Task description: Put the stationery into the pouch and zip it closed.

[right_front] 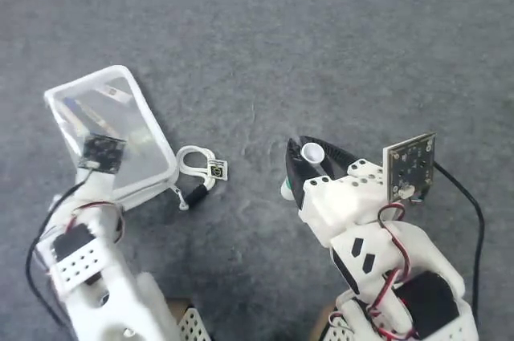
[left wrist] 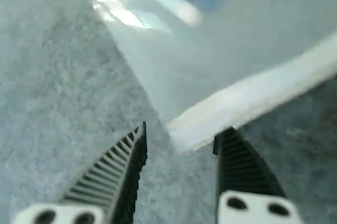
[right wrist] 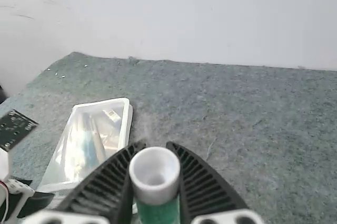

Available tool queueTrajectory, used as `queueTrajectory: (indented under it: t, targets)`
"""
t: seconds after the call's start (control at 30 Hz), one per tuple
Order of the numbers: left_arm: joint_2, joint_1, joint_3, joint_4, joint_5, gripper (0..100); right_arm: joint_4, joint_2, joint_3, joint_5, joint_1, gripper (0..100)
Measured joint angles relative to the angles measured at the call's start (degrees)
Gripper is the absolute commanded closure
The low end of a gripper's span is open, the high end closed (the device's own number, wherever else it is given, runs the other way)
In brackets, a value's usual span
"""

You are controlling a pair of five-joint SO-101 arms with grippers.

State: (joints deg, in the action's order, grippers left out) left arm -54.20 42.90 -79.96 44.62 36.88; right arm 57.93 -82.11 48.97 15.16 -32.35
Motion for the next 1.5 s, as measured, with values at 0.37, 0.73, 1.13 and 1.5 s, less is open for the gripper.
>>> queueTrajectory:
  t: [0.37,0.73,1.13,1.5]
  targets:
    - [0.0,3.87,-13.54,-23.21,-10.55,80,0.0,0.0,0.0,0.0,0.0,99.3]
    - [0.0,2.37,-16.79,-35.08,-16.18,81,0.0,0.0,0.0,0.0,0.0,99.3]
    - [0.0,0.44,-16.79,-41.41,-22.24,87,0.0,0.0,0.0,0.0,0.0,99.3]
    - [0.0,-2.11,-15.82,-39.65,-22.42,99,0.0,0.0,0.0,1.32,0.0,99.3]
